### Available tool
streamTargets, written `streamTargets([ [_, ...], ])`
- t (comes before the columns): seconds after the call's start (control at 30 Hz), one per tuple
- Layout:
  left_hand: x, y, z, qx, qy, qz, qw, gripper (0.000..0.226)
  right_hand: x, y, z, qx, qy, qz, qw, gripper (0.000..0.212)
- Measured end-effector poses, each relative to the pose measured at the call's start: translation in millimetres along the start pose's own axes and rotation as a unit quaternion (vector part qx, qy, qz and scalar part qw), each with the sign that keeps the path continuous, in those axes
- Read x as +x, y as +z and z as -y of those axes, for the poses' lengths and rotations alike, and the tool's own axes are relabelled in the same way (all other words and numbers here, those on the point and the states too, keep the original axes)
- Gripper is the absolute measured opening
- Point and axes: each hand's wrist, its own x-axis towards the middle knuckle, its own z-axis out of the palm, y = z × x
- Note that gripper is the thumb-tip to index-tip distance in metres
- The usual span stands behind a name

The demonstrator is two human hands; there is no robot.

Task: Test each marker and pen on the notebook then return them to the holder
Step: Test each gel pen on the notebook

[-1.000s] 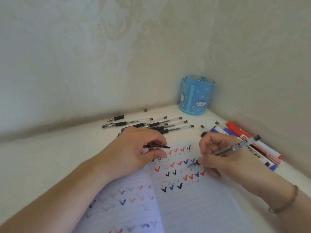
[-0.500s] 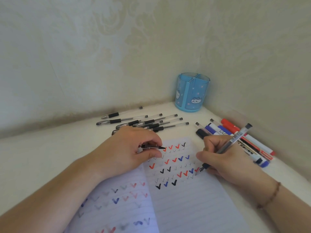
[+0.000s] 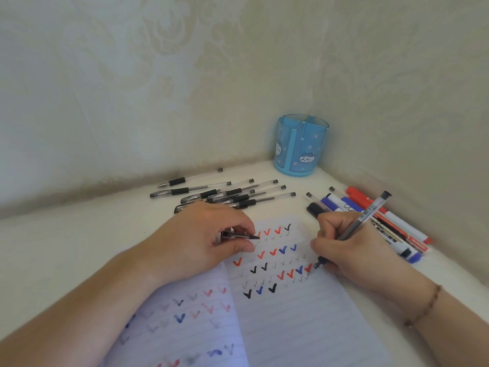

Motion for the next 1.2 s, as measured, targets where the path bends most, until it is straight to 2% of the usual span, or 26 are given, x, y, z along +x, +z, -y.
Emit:
streamTargets([
  [0.1, 0, 1, 1, -0.008, 0.006, -0.012, 1.000, 0.024, 1, 1, 2, 0.030, 0.009, -0.010, 0.999, 0.053],
  [0.2, 1, 2, 0, -0.036, -0.002, -0.041, 0.998, 0.023, 0, -2, 5, 0.167, -0.012, -0.030, 0.985, 0.048],
  [0.27, 1, 2, 0, -0.065, -0.016, -0.057, 0.996, 0.019, -2, -4, 11, 0.239, -0.052, 0.007, 0.970, 0.037],
  [0.33, 2, 4, -1, -0.095, -0.040, -0.071, 0.992, 0.022, -5, -4, 13, 0.248, -0.079, 0.060, 0.964, 0.032],
  [0.4, 2, 6, -2, -0.100, -0.048, -0.085, 0.990, 0.023, -7, -2, 13, 0.236, -0.097, 0.082, 0.963, 0.025],
  [0.6, 1, 6, -6, -0.084, -0.007, -0.093, 0.992, 0.015, -7, 5, 14, 0.246, -0.086, 0.055, 0.964, 0.009],
  [0.7, 0, 8, -10, -0.097, 0.011, -0.097, 0.990, 0.015, -8, 7, 15, 0.243, -0.081, 0.057, 0.965, 0.008],
  [0.77, 0, 10, -13, -0.106, 0.022, -0.102, 0.989, 0.015, -9, 9, 17, 0.236, -0.078, 0.071, 0.966, 0.013],
  [0.9, -1, 11, -17, -0.127, 0.044, -0.104, 0.985, 0.021, -11, 13, 18, 0.216, -0.072, 0.072, 0.971, 0.041],
  [1.0, -1, 13, -18, -0.121, 0.065, -0.106, 0.985, 0.023, -11, 14, 18, 0.203, -0.073, 0.046, 0.975, 0.046],
  [1.1, -1, 12, -19, -0.128, 0.078, -0.124, 0.981, 0.015, -11, 11, 21, 0.201, -0.071, 0.050, 0.976, 0.052],
  [1.2, 0, 8, -20, -0.125, 0.071, -0.148, 0.978, 0.012, -8, 0, 22, 0.254, -0.076, 0.020, 0.964, 0.042],
])
